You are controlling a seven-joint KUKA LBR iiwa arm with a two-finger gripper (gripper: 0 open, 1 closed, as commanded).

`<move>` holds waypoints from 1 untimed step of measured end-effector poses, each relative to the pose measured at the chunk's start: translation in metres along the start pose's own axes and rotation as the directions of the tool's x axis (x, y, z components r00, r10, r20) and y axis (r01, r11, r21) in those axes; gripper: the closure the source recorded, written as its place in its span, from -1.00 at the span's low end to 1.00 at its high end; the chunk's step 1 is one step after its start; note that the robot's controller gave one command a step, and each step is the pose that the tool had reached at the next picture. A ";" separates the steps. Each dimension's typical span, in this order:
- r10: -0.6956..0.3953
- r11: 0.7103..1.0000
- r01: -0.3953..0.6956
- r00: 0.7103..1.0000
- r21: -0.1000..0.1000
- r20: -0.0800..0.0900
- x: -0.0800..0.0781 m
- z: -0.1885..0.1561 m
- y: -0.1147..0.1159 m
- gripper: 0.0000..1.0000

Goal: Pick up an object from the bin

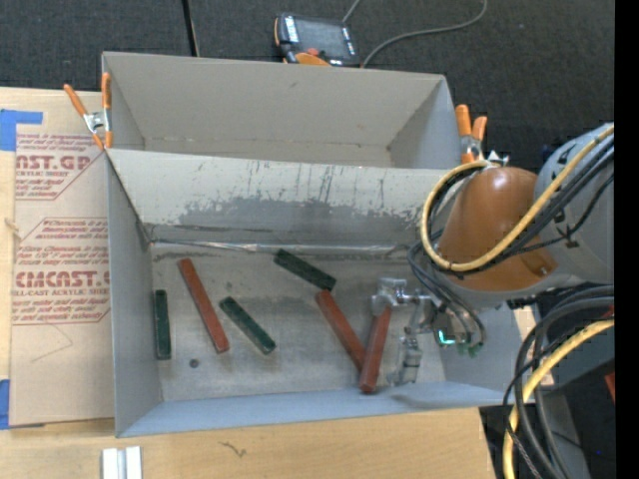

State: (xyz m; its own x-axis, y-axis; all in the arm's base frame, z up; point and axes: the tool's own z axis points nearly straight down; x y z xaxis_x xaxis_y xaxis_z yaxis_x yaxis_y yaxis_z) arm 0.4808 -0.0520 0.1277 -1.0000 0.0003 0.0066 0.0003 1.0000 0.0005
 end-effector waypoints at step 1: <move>-0.557 0.831 0.557 0.831 0.010 0.017 -0.006 0.056 0.012 -1.00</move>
Offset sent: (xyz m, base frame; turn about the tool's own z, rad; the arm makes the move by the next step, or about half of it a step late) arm 0.0015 0.0102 -0.0577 -0.5881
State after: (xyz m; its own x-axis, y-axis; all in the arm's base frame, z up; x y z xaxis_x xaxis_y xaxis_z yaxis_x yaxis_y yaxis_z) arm 0.4859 -0.0400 0.0713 -0.8308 -0.5564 -0.0121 -0.5564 0.8309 -0.0055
